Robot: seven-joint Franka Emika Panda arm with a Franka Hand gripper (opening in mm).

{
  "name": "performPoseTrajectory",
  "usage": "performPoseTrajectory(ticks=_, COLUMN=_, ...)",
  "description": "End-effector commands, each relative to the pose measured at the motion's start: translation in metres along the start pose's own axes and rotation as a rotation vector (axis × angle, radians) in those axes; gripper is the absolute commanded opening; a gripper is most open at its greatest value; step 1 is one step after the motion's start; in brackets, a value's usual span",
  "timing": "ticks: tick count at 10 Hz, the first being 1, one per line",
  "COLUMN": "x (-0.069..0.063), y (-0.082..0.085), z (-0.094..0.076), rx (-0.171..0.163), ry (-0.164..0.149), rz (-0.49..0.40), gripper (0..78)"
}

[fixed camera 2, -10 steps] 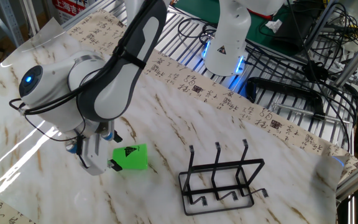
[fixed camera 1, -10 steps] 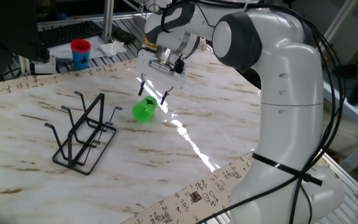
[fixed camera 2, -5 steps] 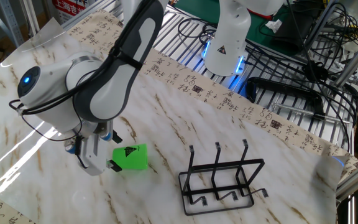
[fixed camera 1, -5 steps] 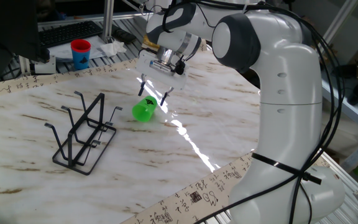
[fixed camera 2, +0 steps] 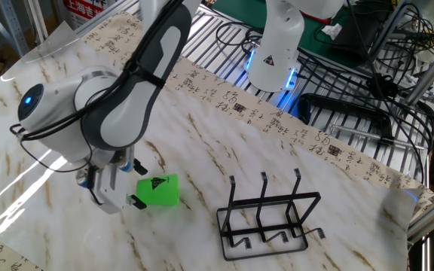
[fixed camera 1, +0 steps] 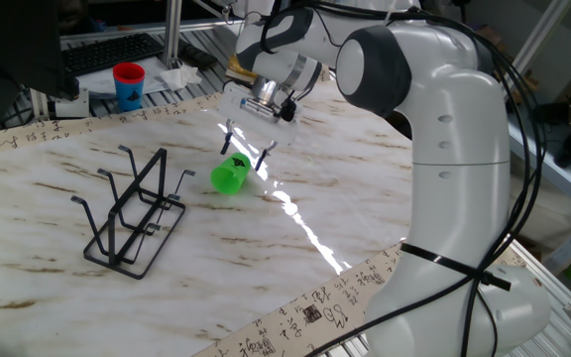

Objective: Put the cup on the cup rack

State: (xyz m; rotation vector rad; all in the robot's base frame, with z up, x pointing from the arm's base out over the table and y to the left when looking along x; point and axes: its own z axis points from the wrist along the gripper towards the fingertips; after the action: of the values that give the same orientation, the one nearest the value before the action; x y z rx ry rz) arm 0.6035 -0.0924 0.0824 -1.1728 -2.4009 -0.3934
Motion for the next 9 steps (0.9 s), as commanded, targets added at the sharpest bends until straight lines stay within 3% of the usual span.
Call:
performPoseTrajectory(ticks=1, x=-0.0005, y=0.0005, z=-0.0010, rx=0.002, ry=0.023, rz=0.014, gripper=77.4)
performPoseTrajectory(ticks=6, x=-0.0064, y=-0.0009, z=0.0043, rx=0.001, ry=0.036, rz=0.008, gripper=77.4)
performPoseTrajectory(ticks=7, x=-0.0065, y=-0.0009, z=0.0043, rx=0.001, ry=0.057, rz=0.012, gripper=77.4)
performPoseTrajectory(ticks=9, x=-0.0065, y=-0.0009, z=0.0043, rx=0.000, ry=0.068, rz=0.017, gripper=77.4)
